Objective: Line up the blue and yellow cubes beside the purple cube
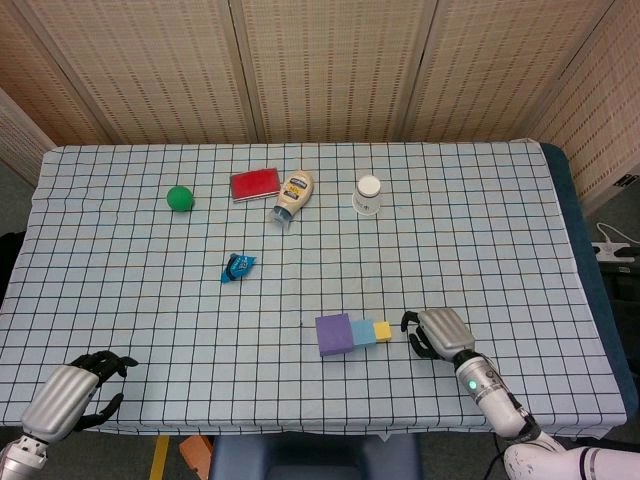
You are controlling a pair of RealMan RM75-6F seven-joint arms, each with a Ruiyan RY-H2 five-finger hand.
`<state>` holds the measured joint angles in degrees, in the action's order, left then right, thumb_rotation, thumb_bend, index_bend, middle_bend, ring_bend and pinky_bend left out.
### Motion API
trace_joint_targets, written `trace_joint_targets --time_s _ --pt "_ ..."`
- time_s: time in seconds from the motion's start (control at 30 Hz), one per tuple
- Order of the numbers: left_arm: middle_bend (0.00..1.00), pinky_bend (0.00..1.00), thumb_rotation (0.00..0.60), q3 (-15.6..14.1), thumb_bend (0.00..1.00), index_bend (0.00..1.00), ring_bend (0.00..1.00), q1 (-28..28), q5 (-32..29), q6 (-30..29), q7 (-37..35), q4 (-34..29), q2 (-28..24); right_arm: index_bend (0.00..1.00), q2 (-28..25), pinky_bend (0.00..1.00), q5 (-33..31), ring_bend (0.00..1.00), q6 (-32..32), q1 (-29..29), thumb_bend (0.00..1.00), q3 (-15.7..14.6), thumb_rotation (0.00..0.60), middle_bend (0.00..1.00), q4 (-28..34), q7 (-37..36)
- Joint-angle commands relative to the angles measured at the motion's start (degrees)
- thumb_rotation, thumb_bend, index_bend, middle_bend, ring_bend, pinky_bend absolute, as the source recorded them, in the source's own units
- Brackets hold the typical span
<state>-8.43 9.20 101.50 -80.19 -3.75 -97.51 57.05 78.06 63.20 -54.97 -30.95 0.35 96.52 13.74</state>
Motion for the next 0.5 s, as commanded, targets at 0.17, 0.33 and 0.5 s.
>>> trace_joint_targets --time_s 0.17,0.33,0.5 --pt "0.41 0.35 0.600 0.2 0.43 0.30 0.26 -0.3 0.5 -1.0 0.7 0.2 0.0 0.43 -1.9 0.98 12.9 0.72 -15.7 7.4 0.39 -3.6 0.600 0.79 -0.9 0.9" --pt "0.41 0.35 0.600 0.2 0.43 0.30 0.25 -0.6 1.2 -1.5 2.2 0.4 0.6 0.44 -0.5 0.84 23.6 0.46 -27.8 14.0 0.26 -6.6 0.600 0.55 -8.3 -5.7" --pt "0.41 0.35 0.600 0.0 0.43 0.30 0.25 -0.7 1.6 -1.0 4.6 0.5 1.3 0.44 0.5 0.63 26.6 0.26 -33.4 18.0 0.19 -7.0 0.600 0.40 -14.0 -8.5"
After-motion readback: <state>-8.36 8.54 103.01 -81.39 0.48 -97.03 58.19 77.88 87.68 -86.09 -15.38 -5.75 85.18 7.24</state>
